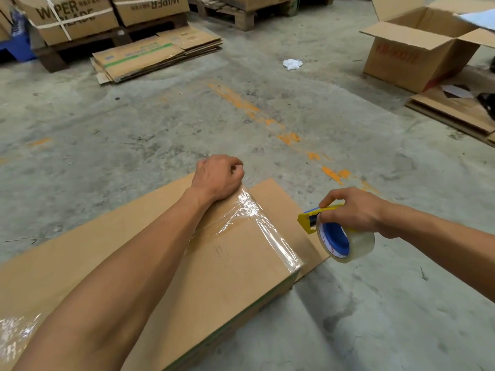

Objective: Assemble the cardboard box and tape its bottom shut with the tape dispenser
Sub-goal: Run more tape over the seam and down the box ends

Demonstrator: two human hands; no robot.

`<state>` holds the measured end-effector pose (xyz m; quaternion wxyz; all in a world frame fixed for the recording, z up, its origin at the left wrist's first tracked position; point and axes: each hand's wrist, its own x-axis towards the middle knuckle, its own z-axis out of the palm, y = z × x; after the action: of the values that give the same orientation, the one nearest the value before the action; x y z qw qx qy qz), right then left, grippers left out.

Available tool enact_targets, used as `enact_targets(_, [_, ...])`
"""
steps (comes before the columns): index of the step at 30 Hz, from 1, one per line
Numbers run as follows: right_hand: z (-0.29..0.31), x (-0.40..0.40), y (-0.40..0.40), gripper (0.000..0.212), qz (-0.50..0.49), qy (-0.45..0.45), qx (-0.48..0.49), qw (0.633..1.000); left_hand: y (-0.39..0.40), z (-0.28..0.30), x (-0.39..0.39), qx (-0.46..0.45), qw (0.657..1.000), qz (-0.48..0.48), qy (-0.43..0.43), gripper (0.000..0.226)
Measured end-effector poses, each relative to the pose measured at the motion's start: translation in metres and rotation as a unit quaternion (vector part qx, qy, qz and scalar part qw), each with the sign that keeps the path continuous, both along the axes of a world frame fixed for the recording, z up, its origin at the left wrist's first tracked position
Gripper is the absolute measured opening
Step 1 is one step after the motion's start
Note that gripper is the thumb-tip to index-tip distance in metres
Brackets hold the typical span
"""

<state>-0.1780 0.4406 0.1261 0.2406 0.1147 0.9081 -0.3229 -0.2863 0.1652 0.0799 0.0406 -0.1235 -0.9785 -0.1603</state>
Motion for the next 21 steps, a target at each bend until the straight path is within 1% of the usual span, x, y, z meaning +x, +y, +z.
enact_targets(3, [0.004,-0.002,-0.007,0.020,0.006,0.016,0.000,1.000,-0.022,-0.001,0.023,-0.054,0.996,-0.031,-0.061,0.054])
enact_targets(6, [0.012,-0.005,-0.018,0.022,0.014,0.047,-0.001,0.999,-0.059,-0.003,0.064,-0.078,0.994,-0.026,-0.072,0.059])
enact_targets(10, [0.022,-0.009,-0.041,0.027,0.014,0.120,0.010,0.993,-0.113,-0.003,0.127,-0.100,0.991,0.032,-0.083,0.069])
enact_targets(14, [0.031,-0.009,-0.069,0.034,0.035,0.208,0.019,0.977,-0.157,-0.003,0.182,-0.135,0.981,0.090,-0.106,0.072])
enact_targets(17, [0.037,-0.005,-0.086,0.037,0.057,0.253,0.024,0.966,-0.155,-0.006,0.193,-0.144,0.977,0.114,-0.108,0.071])
enact_targets(21, [0.049,0.001,-0.092,0.038,0.073,0.295,0.019,0.952,-0.127,-0.006,0.173,-0.135,0.974,0.137,-0.118,0.065])
